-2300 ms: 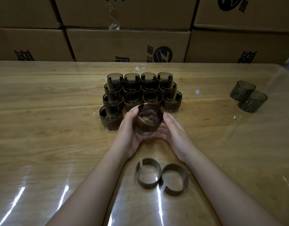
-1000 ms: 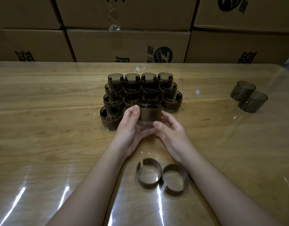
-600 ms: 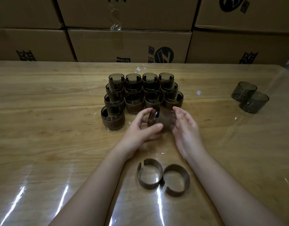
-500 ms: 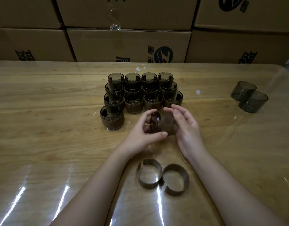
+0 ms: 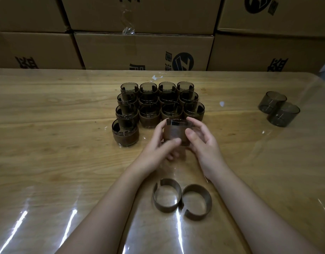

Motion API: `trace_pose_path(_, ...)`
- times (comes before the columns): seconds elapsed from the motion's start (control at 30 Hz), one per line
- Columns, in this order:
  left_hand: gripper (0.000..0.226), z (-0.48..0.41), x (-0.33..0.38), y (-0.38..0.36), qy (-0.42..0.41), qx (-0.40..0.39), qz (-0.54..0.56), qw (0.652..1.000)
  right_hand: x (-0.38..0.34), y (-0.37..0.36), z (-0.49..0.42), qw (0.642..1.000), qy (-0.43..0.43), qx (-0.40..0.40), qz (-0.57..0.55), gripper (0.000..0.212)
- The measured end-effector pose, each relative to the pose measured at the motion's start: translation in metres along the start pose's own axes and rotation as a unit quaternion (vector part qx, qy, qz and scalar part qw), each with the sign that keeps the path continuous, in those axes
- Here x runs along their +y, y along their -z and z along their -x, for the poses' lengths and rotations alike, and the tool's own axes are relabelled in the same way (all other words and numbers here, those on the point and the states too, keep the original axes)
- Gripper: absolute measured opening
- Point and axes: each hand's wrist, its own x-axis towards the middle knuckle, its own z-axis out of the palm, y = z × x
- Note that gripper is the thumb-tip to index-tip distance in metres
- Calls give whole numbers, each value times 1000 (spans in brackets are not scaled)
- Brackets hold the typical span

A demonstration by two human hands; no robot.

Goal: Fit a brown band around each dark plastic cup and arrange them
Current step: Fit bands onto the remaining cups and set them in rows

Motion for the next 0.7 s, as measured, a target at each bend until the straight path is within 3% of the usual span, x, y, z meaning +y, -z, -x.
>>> trace_pose_path(0.13, 66, -2, 1, 7, 24, -9, 43, 999, -3, 1, 0, 1000, 10, -23, -5, 38)
trace_pose_path(0.3, 72, -2, 0, 8, 15, -10, 33, 999, -1, 0, 1, 999, 26, -34, 11, 50)
trace_pose_path(0.7, 55, -2, -2, 11, 15, -4, 54, 998, -2, -2, 1, 999, 31, -40, -1, 36)
